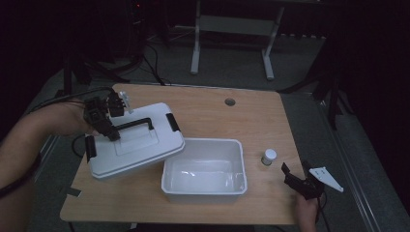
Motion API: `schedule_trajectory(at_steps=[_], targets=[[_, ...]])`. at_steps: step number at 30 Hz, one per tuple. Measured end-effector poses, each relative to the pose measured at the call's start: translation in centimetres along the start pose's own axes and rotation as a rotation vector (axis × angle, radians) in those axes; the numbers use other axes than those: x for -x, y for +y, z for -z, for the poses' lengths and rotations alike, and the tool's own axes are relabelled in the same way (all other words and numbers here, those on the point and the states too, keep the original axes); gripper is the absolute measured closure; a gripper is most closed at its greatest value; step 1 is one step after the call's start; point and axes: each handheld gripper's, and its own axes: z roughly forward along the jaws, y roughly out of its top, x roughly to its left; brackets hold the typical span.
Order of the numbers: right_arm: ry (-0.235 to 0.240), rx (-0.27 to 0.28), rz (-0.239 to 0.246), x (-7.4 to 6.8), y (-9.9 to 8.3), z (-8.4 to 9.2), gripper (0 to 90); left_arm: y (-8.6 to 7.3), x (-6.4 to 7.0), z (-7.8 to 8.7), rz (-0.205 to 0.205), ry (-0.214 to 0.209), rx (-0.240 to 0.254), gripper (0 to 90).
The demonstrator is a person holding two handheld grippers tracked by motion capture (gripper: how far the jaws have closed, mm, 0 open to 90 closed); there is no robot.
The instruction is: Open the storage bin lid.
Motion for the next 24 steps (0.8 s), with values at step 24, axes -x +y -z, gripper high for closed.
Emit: schedule_trajectory(at_steps=[24], targets=[[0.003,-0.003,0.012,-0.2,0.0,0.0,13.6,-7.3,-2.8,-4.2,0.183,-0.02,-0.01,83.7]])
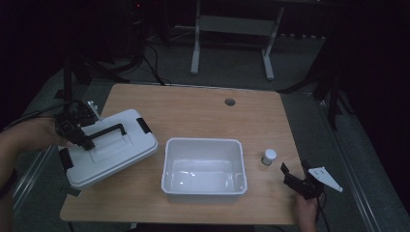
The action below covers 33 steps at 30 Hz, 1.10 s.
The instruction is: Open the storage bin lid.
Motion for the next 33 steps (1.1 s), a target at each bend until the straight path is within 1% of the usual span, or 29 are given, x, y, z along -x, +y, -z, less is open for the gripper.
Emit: schedule_trajectory(at_steps=[1,3,5,6,8,9,10,11,12,13,14,15,16,17,19,20,21,22,23,26,28,29,30,33], targets=[[-0.001,-0.001,0.001,0.0,0.0,0.0,13.6,-0.1,-0.1,-0.5,0.003,0.006,-0.001,83.7],[0.0,0.002,0.002,0.0,0.0,0.0,13.6,-0.3,-0.3,-1.1,0.006,0.005,-0.001,83.7],[0.002,0.004,0.001,0.0,0.0,0.0,13.6,-0.4,-0.5,-1.8,0.019,0.007,0.003,83.7],[0.004,0.005,-0.002,0.0,0.0,0.0,13.6,-0.4,-0.6,-2.1,0.018,0.009,0.009,83.6],[0.004,0.007,-0.003,0.0,0.0,0.0,13.6,-0.4,-0.6,-2.9,0.019,-0.005,0.013,83.6],[0.005,0.006,-0.003,0.0,0.0,0.0,13.6,-0.3,-0.6,-3.3,0.013,-0.001,0.014,83.6],[0.005,0.006,-0.003,0.0,0.0,0.0,13.6,-0.3,-0.6,-3.3,0.013,-0.001,0.014,83.6],[0.005,0.007,-0.004,0.0,0.0,0.0,13.6,-0.1,-0.6,-4.2,0.005,-0.015,0.009,83.6],[0.005,0.006,0.001,0.0,0.0,0.0,13.6,-0.1,-0.6,-4.2,0.005,-0.015,0.009,83.7],[0.006,0.006,0.0,0.0,0.0,0.0,13.6,0.2,-0.6,-5.3,0.013,-0.02,0.009,83.6],[0.006,0.007,-0.001,0.0,0.0,0.0,13.6,0.3,-0.6,-5.9,0.005,-0.026,0.009,83.6],[0.006,0.006,0.0,0.0,0.0,0.0,13.6,0.4,-0.6,-6.3,0.008,-0.022,0.009,83.6],[0.007,0.006,0.0,0.0,0.0,0.0,13.6,0.5,-0.7,-6.8,0.012,-0.036,0.003,83.6],[0.007,0.007,-0.001,0.0,0.0,0.0,13.6,0.7,-0.6,-7.3,0.003,-0.04,-0.002,83.6],[0.007,0.006,0.0,0.0,0.0,0.0,13.6,0.9,-0.7,-8.1,0.002,-0.049,-0.011,83.6],[0.008,0.006,0.001,0.0,0.0,0.0,13.6,1.1,-0.6,-8.5,-0.001,-0.046,-0.013,83.6],[0.007,0.006,0.002,0.0,0.0,0.0,13.6,1.2,-0.7,-8.8,0.004,-0.057,-0.014,83.6],[0.008,0.006,0.003,0.0,0.0,0.0,13.6,1.3,-0.7,-9.1,-0.004,-0.061,-0.017,83.6],[0.008,0.005,0.003,0.0,0.0,0.0,13.6,1.4,-0.6,-9.4,-0.001,-0.056,-0.016,83.6],[0.009,0.005,0.003,-0.1,0.0,0.0,13.6,1.7,-0.6,-10.1,0.001,-0.068,-0.018,83.7],[0.01,0.006,0.003,-0.1,0.0,0.0,13.6,1.8,-0.6,-10.6,0.0,-0.065,-0.021,83.6],[0.009,0.006,0.003,-0.1,0.0,0.0,13.6,1.9,-0.6,-10.8,0.004,-0.073,-0.024,83.6],[0.01,0.005,0.004,-0.1,0.0,0.0,13.6,2.0,-0.6,-11.1,-0.003,-0.07,-0.024,83.6],[0.011,0.005,0.003,-0.1,0.0,0.0,13.6,2.1,-0.6,-11.9,0.001,-0.078,-0.029,83.6]])
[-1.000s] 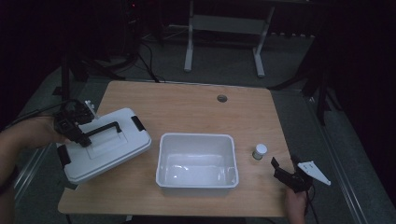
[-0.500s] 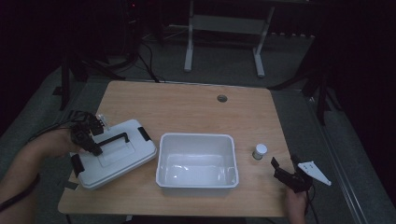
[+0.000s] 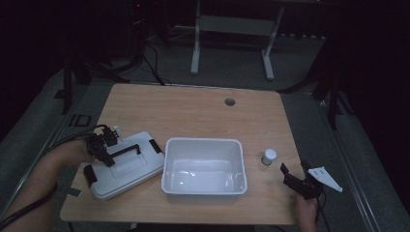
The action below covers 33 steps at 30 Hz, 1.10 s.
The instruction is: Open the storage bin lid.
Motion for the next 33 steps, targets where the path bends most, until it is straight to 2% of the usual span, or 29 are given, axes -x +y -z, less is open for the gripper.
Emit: schedule_trajectory(at_steps=[4,10,15,23,25,28,30,31,32,33], targets=[[0.0,0.0,0.001,0.0,0.0,0.0,13.6,0.2,-0.1,-0.7,0.004,-0.024,0.003,83.6],[0.001,0.001,0.002,0.0,0.0,0.0,13.6,0.2,0.0,-1.5,0.003,-0.046,-0.026,83.4],[0.002,0.001,-0.001,0.0,0.0,0.0,13.6,0.1,0.0,-2.2,0.002,-0.05,-0.041,83.2],[0.004,-0.001,0.002,0.1,0.0,0.0,13.6,0.1,-0.2,-2.5,0.012,-0.065,-0.018,82.6],[0.007,-0.003,-0.006,0.1,0.1,0.0,13.6,0.1,-0.2,-2.4,0.02,-0.077,0.005,74.5],[0.008,-0.009,-0.013,0.2,0.1,0.0,13.6,0.1,-0.2,-2.2,0.026,-0.059,0.026,53.3],[0.009,-0.023,-0.021,0.2,0.1,-0.1,13.6,0.1,-0.2,-2.1,0.032,-0.059,0.033,45.3],[0.008,-0.031,-0.023,0.3,0.2,-0.1,13.6,0.1,-0.1,-2.0,0.022,-0.046,0.035,40.5],[0.012,-0.037,-0.023,0.3,0.2,-0.1,13.6,0.1,-0.1,-1.9,0.02,-0.038,0.036,38.7],[0.015,-0.048,-0.024,0.3,0.2,-0.1,13.6,0.0,-0.1,-1.8,0.025,-0.052,0.041,38.4]])
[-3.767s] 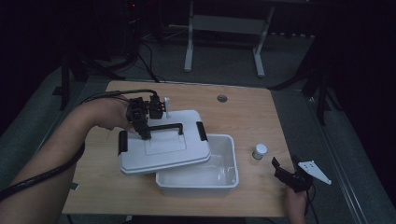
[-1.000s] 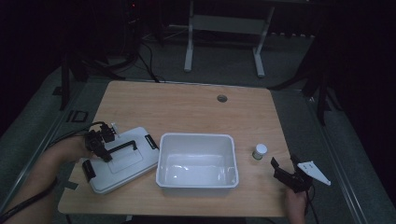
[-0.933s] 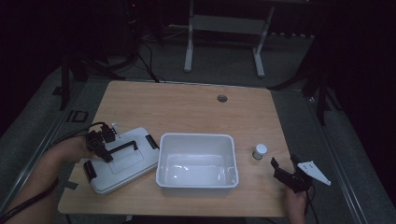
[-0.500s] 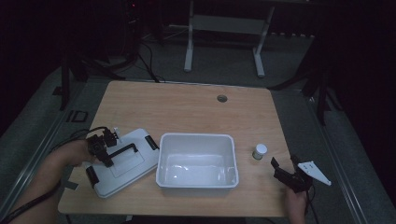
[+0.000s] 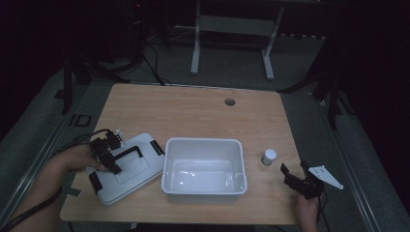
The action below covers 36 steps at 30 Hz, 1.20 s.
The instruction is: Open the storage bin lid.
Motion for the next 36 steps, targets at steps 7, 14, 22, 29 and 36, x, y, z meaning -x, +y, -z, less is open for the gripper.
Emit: schedule_trajectory(at_steps=[7,14,22,29,36], targets=[[0.041,-0.083,0.051,0.1,0.1,0.3,13.6,-0.4,0.2,0.3,0.022,0.005,-0.016,34.7],[0.111,-0.193,0.06,0.2,0.8,0.7,13.5,-0.9,0.0,0.3,0.045,-0.004,-0.018,34.4],[0.156,-0.458,0.187,-0.6,2.5,0.3,12.7,-1.2,0.1,0.6,0.056,-0.015,-0.02,33.1],[0.189,-0.695,0.275,-1.4,3.5,-0.4,12.3,-1.5,0.2,0.5,0.055,-0.011,-0.041,33.1],[0.18,-0.86,0.345,-2.0,4.2,-1.1,12.3,-1.7,0.3,0.5,0.051,-0.008,-0.046,33.1]])
